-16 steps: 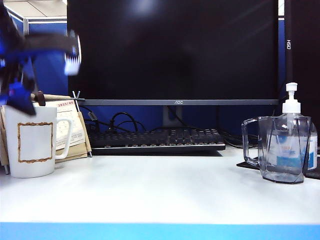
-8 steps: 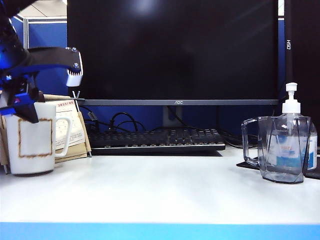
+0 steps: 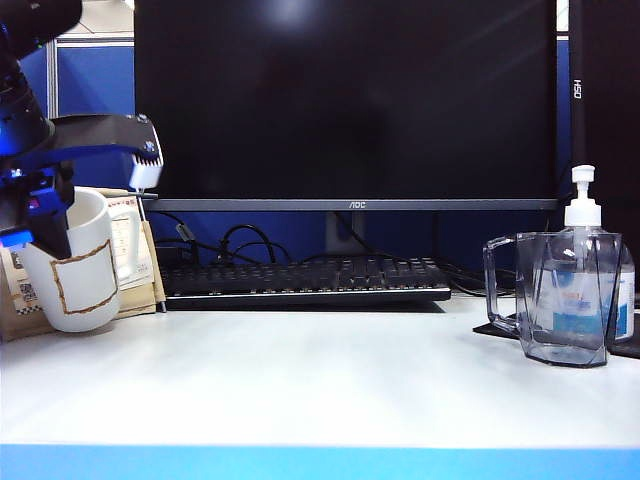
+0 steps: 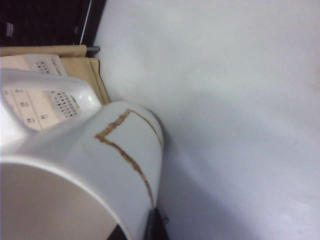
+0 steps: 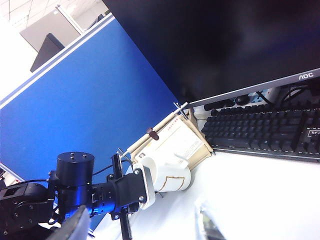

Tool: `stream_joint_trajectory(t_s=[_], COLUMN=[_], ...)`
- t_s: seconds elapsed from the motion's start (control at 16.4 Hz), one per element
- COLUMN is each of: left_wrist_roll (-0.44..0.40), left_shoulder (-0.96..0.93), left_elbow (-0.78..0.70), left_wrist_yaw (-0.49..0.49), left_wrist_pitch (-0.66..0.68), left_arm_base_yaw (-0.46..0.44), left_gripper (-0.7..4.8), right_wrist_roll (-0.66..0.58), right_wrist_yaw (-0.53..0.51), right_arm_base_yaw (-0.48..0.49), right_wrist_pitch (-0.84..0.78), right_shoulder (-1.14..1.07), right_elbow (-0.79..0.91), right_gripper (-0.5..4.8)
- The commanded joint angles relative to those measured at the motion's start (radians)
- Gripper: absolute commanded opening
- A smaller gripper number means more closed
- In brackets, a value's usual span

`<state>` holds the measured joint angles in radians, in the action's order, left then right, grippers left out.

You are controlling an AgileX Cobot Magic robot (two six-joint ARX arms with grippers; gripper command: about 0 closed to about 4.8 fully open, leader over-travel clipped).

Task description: Swap the positions of the transparent plastic cup and the white ceramic cup.

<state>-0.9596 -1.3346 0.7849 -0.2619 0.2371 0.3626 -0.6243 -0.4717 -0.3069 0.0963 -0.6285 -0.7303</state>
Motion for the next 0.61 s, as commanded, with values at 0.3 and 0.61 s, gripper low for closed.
stream_joint_trajectory(t_s=[0.3,0.61], left_wrist_roll=[0.084,0.397], left_shoulder=[0.011,0.043], left_elbow=[0.041,0.172], left_wrist_yaw=[-0.19,-0.063], left_wrist_pitch=[-0.094,-0.089], left_arm_base_yaw=[-0.003,-0.003], left_gripper=[-0.06,-0.06], right_wrist_roll=[-0.003,0.029], right_wrist_yaw=[0.006,0.011], right_arm_base_yaw=[-0.001,-0.002], right_wrist_pitch=[-0.019,-0.019], right_shoulder=[-0.01,-0.054], right_elbow=[-0.008,-0.008], right_gripper=[2.62,2.61])
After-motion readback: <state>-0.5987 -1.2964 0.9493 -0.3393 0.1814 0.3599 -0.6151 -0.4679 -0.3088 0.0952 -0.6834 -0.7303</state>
